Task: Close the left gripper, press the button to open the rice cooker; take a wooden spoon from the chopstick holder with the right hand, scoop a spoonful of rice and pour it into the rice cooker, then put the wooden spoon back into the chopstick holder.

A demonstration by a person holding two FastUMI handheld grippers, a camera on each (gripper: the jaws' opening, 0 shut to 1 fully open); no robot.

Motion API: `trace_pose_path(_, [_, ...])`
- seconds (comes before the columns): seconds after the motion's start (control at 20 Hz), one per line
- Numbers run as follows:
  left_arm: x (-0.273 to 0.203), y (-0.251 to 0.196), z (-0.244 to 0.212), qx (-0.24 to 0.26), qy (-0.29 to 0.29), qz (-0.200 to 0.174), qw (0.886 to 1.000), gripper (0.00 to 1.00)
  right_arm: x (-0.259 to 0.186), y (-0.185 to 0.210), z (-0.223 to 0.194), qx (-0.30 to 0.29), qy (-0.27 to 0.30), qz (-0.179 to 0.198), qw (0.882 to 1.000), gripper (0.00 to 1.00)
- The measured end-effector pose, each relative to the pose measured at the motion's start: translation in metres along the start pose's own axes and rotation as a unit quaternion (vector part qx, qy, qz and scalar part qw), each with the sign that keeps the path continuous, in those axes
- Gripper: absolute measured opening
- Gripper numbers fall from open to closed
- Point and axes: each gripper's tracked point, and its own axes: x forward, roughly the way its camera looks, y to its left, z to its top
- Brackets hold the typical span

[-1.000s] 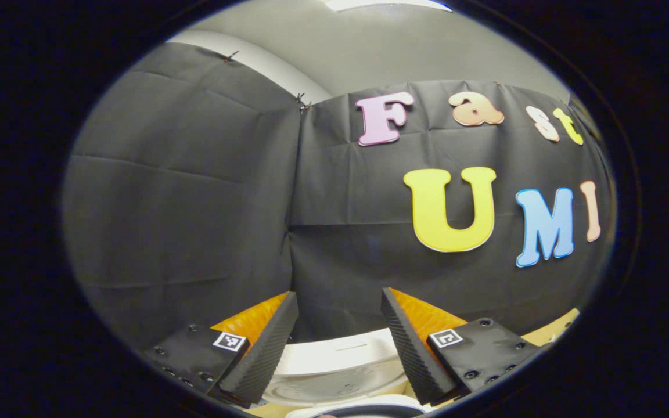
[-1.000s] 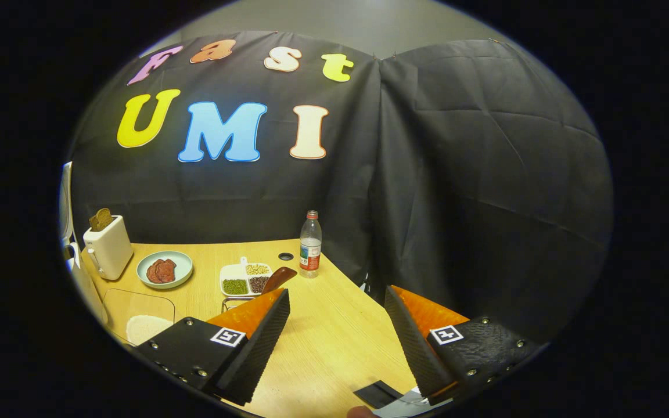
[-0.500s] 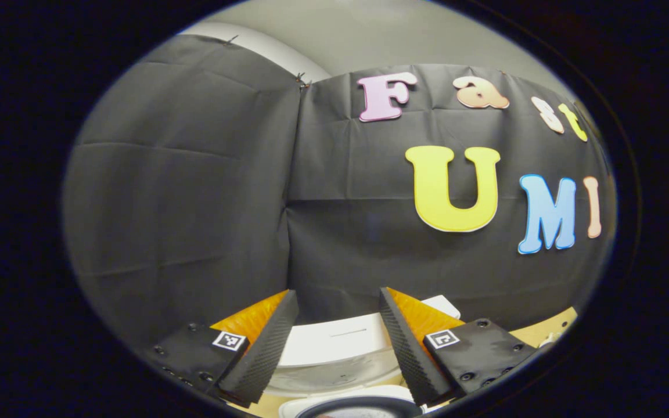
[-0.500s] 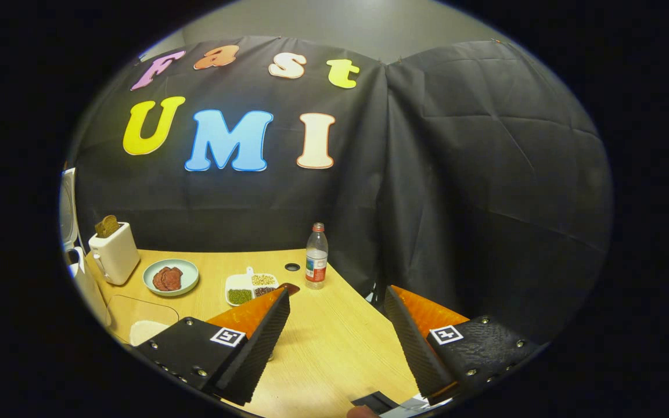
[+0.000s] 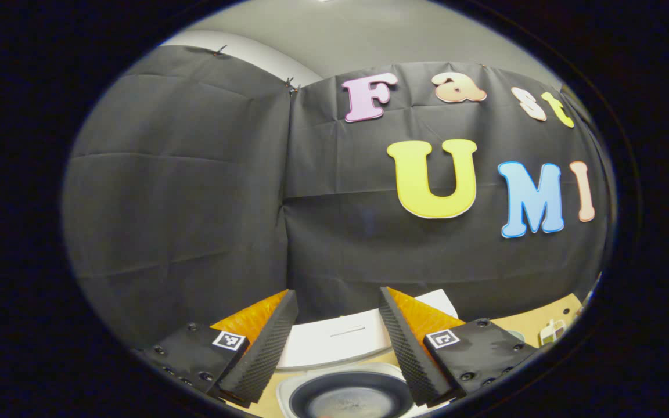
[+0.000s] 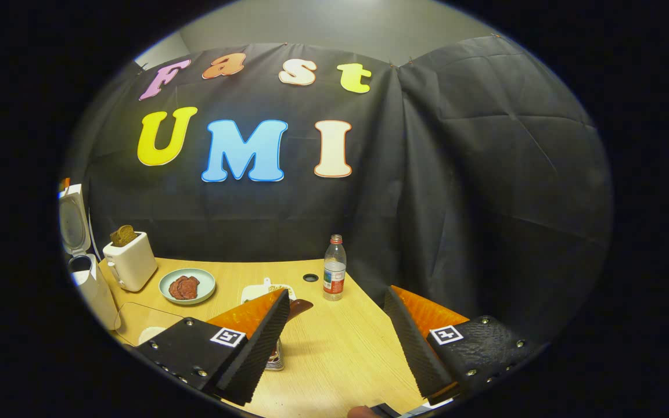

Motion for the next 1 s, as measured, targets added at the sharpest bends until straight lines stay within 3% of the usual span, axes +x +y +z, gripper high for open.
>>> trace_pose_path(0.3, [-0.048,-0.021,-0.032,-0.004,0.022,-0.02,1.0,0.99,0.015,0.021,0.001,-0.006,0.0,0.041,0.999,1.0])
trace_pose_path(0.5, [-0.072,-0.037,-0.063,0.022,0.04,-0.026,0.999,0.99,0.02,0.033,0.003,-0.016,-0.001,0.061,0.998,1.0])
trace_pose_path(1.0, [-0.112,-0.053,-0.128,0.012,0.096,-0.039,0.995,0.97,0.021,0.045,-0.007,-0.023,0.011,0.08,0.997,1.0])
